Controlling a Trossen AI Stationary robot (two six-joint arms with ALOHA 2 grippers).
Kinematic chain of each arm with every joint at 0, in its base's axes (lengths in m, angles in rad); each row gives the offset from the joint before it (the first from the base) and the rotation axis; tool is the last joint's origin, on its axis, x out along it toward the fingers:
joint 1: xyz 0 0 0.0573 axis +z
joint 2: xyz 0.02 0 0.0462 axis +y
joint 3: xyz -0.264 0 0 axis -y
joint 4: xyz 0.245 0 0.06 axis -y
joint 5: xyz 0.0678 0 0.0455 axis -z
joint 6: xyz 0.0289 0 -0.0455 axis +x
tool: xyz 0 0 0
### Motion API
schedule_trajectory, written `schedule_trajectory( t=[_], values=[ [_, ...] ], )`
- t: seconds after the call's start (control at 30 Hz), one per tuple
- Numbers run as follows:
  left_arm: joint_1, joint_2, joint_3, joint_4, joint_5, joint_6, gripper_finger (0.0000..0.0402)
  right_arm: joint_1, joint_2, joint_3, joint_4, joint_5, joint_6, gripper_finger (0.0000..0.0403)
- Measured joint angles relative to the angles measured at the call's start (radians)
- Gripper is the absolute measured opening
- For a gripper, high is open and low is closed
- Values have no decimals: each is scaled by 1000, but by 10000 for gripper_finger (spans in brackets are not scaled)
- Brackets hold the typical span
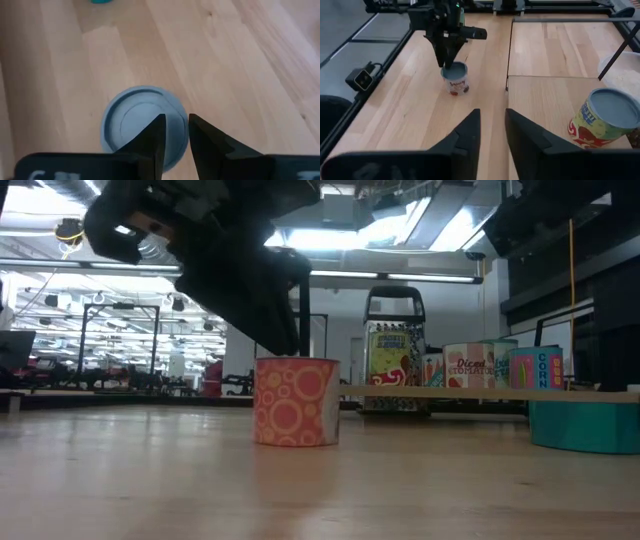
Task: Pick and place cans onto a shelf
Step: Put the canned meatballs on the shelf
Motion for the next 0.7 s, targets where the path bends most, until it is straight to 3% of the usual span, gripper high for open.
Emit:
schedule_trajectory(
  t=[0.17,0.33,0.7],
  values=[
    [-3,-75,-1,-36,-43,0,75,0,0,0,51,-1,1,132],
    [-14,-191,0,-79,-110,1,74,11,45,0,197,-27,6,140],
    [-78,-463,0,-324,-307,-48,74,147,353,0,513,-27,-5,140]
  ],
)
